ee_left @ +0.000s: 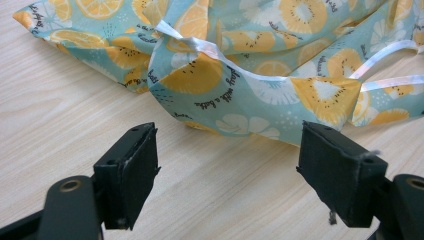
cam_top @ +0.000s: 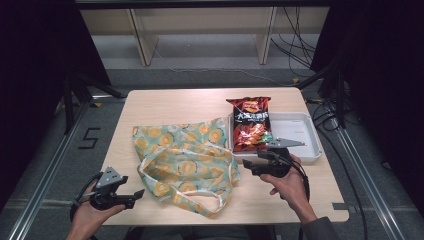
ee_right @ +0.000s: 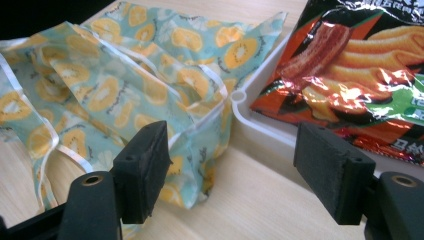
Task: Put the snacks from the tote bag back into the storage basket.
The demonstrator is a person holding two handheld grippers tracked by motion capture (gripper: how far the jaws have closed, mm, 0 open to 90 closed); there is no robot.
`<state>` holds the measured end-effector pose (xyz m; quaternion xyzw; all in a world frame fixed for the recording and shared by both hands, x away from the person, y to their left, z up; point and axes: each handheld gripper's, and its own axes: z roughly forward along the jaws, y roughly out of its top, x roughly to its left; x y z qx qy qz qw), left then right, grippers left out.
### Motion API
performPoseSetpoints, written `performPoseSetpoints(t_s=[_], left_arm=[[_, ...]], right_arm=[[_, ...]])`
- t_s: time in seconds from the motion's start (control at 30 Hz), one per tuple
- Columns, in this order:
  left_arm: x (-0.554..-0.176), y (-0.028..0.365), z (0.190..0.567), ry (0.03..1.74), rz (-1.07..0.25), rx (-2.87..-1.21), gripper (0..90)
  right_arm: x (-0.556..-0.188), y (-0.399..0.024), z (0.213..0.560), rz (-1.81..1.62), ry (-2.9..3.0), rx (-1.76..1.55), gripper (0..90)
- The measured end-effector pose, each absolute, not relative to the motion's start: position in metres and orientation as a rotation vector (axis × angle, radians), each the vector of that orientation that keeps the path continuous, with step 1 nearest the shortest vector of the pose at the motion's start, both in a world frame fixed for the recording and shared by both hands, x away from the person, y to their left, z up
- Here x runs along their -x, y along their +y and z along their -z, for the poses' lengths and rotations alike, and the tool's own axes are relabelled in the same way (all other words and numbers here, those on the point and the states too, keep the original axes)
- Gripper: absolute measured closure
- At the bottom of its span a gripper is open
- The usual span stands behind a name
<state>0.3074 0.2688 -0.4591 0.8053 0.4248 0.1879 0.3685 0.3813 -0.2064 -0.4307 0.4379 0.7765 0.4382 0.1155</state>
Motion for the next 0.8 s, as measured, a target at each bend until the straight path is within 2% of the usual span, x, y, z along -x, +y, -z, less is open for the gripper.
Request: performPoseSetpoints(t_s=[0.8], left_arm=[[-0.307, 0.268, 0.459, 1.083, -0.468, -2.083, 23.5]], right_arm=[[-0.336, -0.205, 0.444, -1.226, 2.342, -1.282, 24.7]])
